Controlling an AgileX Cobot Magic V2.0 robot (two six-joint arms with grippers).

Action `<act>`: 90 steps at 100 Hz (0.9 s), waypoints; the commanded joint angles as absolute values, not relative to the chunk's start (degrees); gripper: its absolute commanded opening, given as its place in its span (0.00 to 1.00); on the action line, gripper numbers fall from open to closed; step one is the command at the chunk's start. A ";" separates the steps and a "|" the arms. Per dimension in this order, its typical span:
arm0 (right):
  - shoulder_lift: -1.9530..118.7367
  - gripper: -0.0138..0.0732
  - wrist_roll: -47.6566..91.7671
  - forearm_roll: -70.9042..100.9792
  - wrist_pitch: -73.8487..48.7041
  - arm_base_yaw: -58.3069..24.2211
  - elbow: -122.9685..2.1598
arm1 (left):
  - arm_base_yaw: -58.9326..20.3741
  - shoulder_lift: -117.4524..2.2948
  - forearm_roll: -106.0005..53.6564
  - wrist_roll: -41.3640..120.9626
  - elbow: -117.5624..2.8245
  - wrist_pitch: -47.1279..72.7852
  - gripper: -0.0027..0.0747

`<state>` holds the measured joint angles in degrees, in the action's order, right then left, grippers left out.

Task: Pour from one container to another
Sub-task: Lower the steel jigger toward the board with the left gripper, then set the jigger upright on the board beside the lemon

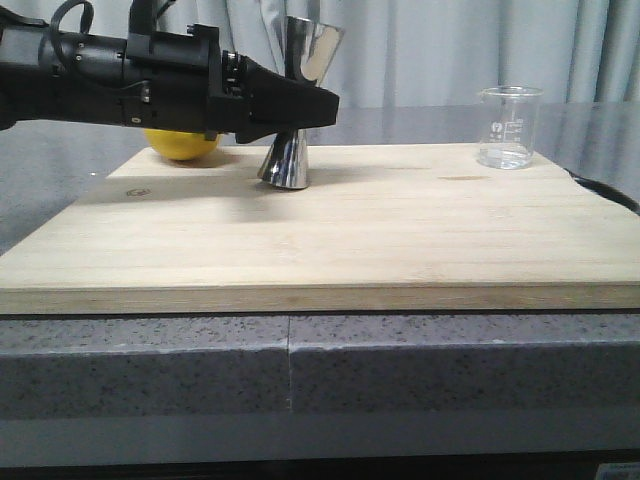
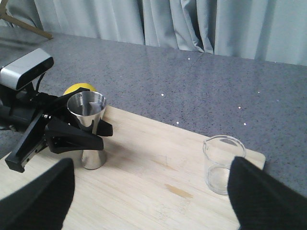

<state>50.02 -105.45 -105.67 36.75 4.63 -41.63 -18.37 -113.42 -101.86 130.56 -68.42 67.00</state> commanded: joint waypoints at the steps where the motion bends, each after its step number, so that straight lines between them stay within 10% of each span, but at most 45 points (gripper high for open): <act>1: 49.41 0.83 -105.35 -106.97 35.12 4.97 -43.03 | -18.17 -111.04 -106.09 130.52 -69.90 73.27 0.17; 90: 49.41 0.83 -105.35 -106.97 33.58 4.97 -43.14 | -16.50 -111.04 -103.28 129.19 -69.90 73.27 0.17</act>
<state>50.02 -105.45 -105.67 35.50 4.63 -41.63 -16.68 -113.42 -101.15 130.03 -68.42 67.04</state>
